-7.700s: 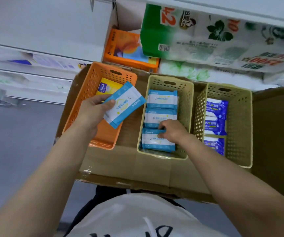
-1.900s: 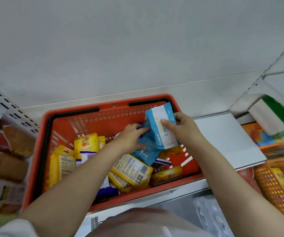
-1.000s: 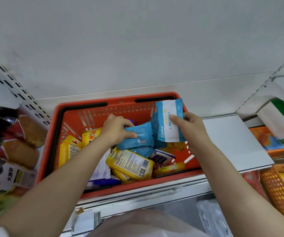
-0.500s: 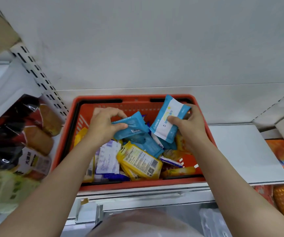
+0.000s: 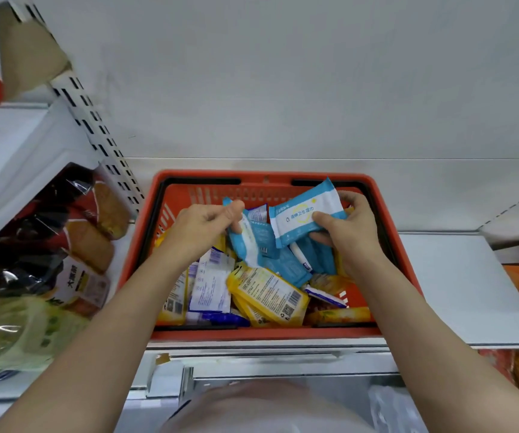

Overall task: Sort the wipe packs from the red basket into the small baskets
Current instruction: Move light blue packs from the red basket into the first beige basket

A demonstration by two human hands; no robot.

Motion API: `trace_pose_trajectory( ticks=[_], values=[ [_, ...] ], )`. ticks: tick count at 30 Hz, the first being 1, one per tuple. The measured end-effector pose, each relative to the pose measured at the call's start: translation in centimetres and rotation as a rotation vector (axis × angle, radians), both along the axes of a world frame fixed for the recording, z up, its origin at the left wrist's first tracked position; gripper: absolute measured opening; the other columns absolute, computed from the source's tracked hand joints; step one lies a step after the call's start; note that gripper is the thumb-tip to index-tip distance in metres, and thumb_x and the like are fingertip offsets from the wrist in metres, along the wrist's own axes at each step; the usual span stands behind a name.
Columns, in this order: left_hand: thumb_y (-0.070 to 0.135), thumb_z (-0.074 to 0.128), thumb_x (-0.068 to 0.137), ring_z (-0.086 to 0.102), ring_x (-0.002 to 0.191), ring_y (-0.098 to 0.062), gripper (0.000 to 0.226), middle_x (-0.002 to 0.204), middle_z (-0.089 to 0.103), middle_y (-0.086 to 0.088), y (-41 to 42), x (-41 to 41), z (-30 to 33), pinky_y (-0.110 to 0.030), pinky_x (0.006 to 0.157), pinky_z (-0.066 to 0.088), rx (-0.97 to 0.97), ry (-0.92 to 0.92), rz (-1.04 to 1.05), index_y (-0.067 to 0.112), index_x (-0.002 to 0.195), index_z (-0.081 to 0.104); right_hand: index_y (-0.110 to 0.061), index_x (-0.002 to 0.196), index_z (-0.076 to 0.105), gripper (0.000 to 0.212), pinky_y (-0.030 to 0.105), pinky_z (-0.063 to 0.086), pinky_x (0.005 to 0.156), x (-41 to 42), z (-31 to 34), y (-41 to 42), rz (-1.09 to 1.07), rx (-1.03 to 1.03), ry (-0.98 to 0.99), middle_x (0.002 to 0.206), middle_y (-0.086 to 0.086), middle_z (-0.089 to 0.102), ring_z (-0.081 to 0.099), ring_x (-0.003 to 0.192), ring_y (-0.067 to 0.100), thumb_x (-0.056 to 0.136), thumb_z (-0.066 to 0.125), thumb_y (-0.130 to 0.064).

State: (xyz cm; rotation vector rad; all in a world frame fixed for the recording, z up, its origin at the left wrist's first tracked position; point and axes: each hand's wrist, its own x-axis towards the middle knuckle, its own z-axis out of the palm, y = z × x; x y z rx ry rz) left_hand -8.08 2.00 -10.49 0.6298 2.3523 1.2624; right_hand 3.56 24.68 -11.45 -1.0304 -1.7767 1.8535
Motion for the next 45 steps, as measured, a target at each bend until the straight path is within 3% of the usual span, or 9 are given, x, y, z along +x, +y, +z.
trace_pose_trajectory(
  ticks=[3,7,16,24,30,35,38,41,45],
  values=[
    [0.045,0.080,0.074,0.069,0.087,-0.017,0.020,0.090,0.072,0.009,-0.1,0.1,-0.4,-0.047,0.079,0.058,0.022,0.052,0.076,0.029,0.073,0.068,-0.034,0.119,0.050,0.058,0.030,0.060,0.059,0.3,0.1,-0.6,0.051,-0.048,0.015,0.109,-0.004,0.060,0.069,0.091,0.016,0.082,0.072,0.006],
    [0.013,0.081,0.078,0.066,0.096,-0.013,0.032,0.107,0.063,0.003,-0.5,-0.1,-1.1,-0.038,0.066,0.062,0.016,0.031,0.127,0.031,0.087,0.057,-0.024,0.104,0.060,0.037,0.030,0.059,0.058,0.7,0.3,-1.2,0.073,-0.133,-0.022,0.107,0.003,0.068,0.074,0.083,0.018,0.084,0.064,0.006],
    [0.006,0.081,0.076,0.068,0.093,-0.014,0.070,0.129,0.053,0.002,-0.6,-0.5,-0.9,-0.039,0.070,0.062,0.094,-0.007,0.078,0.035,0.130,0.047,-0.025,0.102,0.065,0.017,0.032,0.060,0.059,2.2,0.7,-2.3,0.021,-0.126,-0.031,0.099,0.000,0.073,0.074,0.079,0.009,0.088,0.074,-0.021],
    [-0.004,0.070,0.083,0.061,0.079,-0.003,0.075,0.100,0.063,0.007,0.6,0.1,-1.4,-0.025,0.073,0.054,0.188,-0.073,0.026,0.030,0.144,0.043,-0.016,0.107,0.061,0.032,0.028,0.056,0.054,3.7,1.2,-3.1,-0.107,-0.070,-0.092,0.101,0.005,0.072,0.075,0.078,0.017,0.081,0.080,-0.019],
    [-0.004,0.065,0.083,0.060,0.084,-0.019,0.059,0.091,0.056,0.005,3.7,2.8,-0.8,-0.040,0.068,0.056,0.279,-0.134,-0.014,0.039,0.123,0.055,-0.019,0.115,0.055,0.040,0.022,0.055,0.058,7.1,2.2,-3.5,-0.199,0.038,-0.019,0.101,0.002,0.065,0.072,0.077,0.008,0.083,0.075,-0.005],
    [0.000,0.072,0.079,0.068,0.082,-0.011,0.046,0.101,0.062,0.009,5.6,7.1,1.4,-0.035,0.062,0.061,0.390,-0.146,0.032,0.039,0.094,0.054,-0.012,0.123,0.060,0.045,0.042,0.058,0.086,12.3,3.4,-2.5,-0.202,0.044,0.007,0.114,0.012,0.068,0.070,0.101,0.027,0.082,0.073,0.001],
    [-0.001,0.075,0.079,0.069,0.075,-0.006,0.039,0.095,0.063,0.001,7.1,10.8,2.5,-0.024,0.057,0.057,0.451,-0.168,0.028,0.028,0.092,0.050,-0.013,0.112,0.065,0.034,0.043,0.060,0.080,16.3,3.9,-1.5,-0.220,0.036,0.010,0.105,0.008,0.072,0.071,0.094,0.027,0.082,0.072,0.002],
    [0.000,0.075,0.080,0.071,0.080,-0.021,0.038,0.095,0.062,-0.013,9.2,15.9,3.0,-0.037,0.061,0.061,0.445,-0.192,0.019,0.023,0.088,0.045,-0.015,0.108,0.066,0.030,0.037,0.060,0.079,21.7,4.1,-0.1,-0.255,0.056,0.025,0.102,0.004,0.072,0.072,0.093,0.024,0.082,0.072,0.000],
    [-0.009,0.068,0.082,0.069,0.091,-0.021,0.051,0.110,0.058,-0.009,12.7,25.4,2.7,-0.030,0.058,0.060,0.476,-0.284,-0.127,0.025,0.114,0.048,-0.018,0.114,0.066,0.036,0.023,0.053,0.060,31.6,4.3,2.6,-0.338,0.104,-0.014,0.103,0.001,0.073,0.071,0.086,0.018,0.081,0.074,-0.006]
  ],
)
